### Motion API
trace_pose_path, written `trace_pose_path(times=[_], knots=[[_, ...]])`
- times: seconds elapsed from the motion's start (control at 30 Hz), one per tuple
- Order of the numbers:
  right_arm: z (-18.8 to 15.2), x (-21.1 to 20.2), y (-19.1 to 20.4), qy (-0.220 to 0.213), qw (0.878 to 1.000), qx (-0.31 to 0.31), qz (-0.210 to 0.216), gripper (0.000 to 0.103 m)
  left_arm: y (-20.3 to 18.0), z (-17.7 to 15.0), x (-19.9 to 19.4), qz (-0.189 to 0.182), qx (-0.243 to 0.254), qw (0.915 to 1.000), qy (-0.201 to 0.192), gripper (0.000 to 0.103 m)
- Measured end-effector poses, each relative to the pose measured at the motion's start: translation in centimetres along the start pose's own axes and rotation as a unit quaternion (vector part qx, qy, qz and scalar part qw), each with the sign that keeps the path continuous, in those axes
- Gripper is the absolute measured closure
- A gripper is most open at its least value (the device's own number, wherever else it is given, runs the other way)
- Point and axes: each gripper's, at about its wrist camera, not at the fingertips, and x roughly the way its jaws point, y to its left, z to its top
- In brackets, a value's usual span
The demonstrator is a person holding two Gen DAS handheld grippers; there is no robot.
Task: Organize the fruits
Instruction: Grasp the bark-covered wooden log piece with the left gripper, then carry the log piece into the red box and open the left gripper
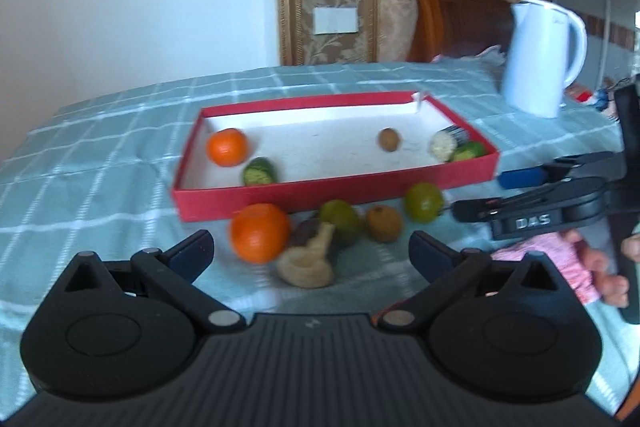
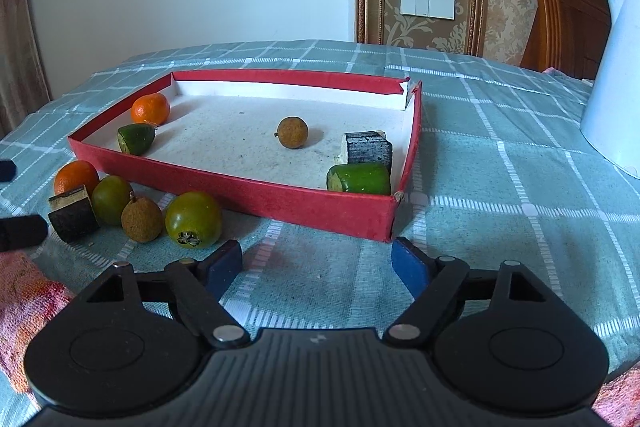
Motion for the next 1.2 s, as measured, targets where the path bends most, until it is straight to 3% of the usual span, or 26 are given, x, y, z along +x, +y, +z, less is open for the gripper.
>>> trace_pose_path(times=[0.07, 0.23, 0.3, 0.4, 0.77, 0.87, 1.0, 1.07, 1.2], knots=[[0.0, 0.1, 0.1, 0.000, 1.000, -0.001, -0.001, 0.021, -0.2, -0.1, 0.6, -0.012, 0.009, 0.9998, 0.015, 0.019], [0.0, 0.1, 0.2, 0.001, 1.000, -0.002, -0.002, 0.020, -0.2, -0.3, 1.7, -0.021, 0.005, 0.9993, 0.032, 0.023], [0.0, 0.1, 0.2, 0.001, 1.000, -0.003, -0.002, 0.020, -0.2, -0.3, 1.7, -0.032, 0.004, 0.9990, 0.031, 0.033], [0.0, 0.1, 0.2, 0.001, 1.000, -0.003, -0.002, 0.019, -0.7, -0.3, 1.9, -0.025, 0.022, 0.9990, 0.031, 0.039], [0.0, 0.1, 0.2, 0.001, 1.000, -0.003, -0.002, 0.018, -1.8, 0.0, 3.0, -0.033, 0.058, 0.9973, 0.031, 0.041], [0.0, 0.1, 0.2, 0.001, 1.000, -0.003, -0.003, 0.017, -2.2, -0.1, 3.2, -0.017, 0.069, 0.9971, 0.029, 0.061], [0.0, 0.1, 0.1, 0.002, 1.000, -0.003, -0.004, 0.015, -1.7, -0.1, 3.3, -0.025, 0.055, 0.9977, 0.029, 0.061], [-0.1, 0.2, 0.0, 0.006, 1.000, 0.001, -0.010, 0.007, -1.6, -0.1, 3.3, -0.026, 0.051, 0.9980, 0.026, 0.061], [-0.2, 0.2, -0.2, 0.007, 1.000, 0.004, -0.010, 0.006, -1.6, -0.3, 2.9, -0.023, 0.045, 0.9986, 0.017, 0.062]])
